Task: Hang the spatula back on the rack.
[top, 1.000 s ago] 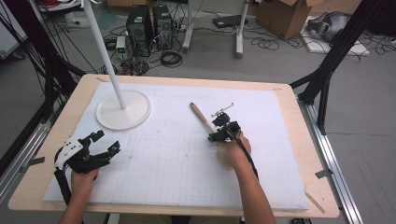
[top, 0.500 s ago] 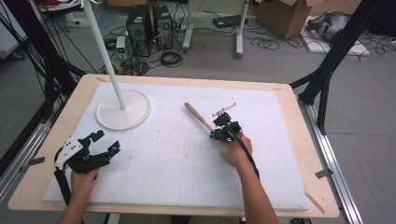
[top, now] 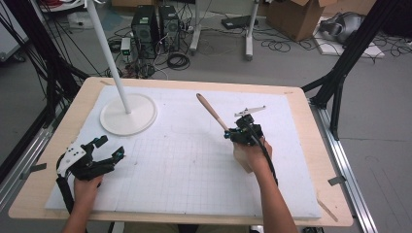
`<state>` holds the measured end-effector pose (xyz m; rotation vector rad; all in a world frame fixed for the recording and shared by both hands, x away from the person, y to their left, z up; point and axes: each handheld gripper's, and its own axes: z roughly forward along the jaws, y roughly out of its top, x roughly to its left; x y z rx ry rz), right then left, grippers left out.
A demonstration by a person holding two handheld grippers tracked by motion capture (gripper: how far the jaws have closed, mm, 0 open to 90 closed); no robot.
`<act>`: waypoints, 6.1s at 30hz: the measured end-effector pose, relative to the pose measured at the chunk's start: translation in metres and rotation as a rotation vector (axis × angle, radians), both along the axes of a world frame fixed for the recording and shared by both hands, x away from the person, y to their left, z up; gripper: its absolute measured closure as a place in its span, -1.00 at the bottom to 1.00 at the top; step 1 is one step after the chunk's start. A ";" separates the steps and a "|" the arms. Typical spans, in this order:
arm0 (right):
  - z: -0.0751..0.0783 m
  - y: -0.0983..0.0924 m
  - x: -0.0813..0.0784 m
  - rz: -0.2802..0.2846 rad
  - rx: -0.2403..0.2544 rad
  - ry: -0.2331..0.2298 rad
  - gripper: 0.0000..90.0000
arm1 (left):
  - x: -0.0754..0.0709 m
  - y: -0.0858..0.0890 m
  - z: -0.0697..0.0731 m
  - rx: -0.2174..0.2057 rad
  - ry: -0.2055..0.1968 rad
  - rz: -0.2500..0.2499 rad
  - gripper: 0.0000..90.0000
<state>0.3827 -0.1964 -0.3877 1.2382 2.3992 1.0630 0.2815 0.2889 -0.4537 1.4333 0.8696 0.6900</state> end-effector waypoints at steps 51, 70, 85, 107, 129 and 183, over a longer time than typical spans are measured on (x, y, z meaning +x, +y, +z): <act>0.079 0.092 -0.005 0.245 0.285 -0.394 0.74 | 0.000 -0.001 0.000 0.021 0.004 -0.001 -0.57; 0.079 0.112 -0.012 0.290 0.260 -0.402 0.74 | 0.034 -0.025 0.066 -0.089 0.076 -0.126 -0.07; 0.058 0.123 -0.035 0.291 0.254 -0.429 0.74 | 0.062 -0.089 0.127 -0.116 0.043 -0.222 -0.11; 0.050 0.134 -0.054 0.274 0.192 -0.483 0.74 | 0.060 -0.118 0.134 -0.091 0.058 -0.270 0.37; 0.049 0.152 -0.063 0.132 0.106 -0.552 0.75 | 0.052 -0.135 0.145 -0.087 0.015 -0.267 0.63; 0.041 0.142 -0.054 0.353 0.267 -0.395 0.74 | 0.043 -0.135 0.146 0.045 -0.048 -0.388 0.67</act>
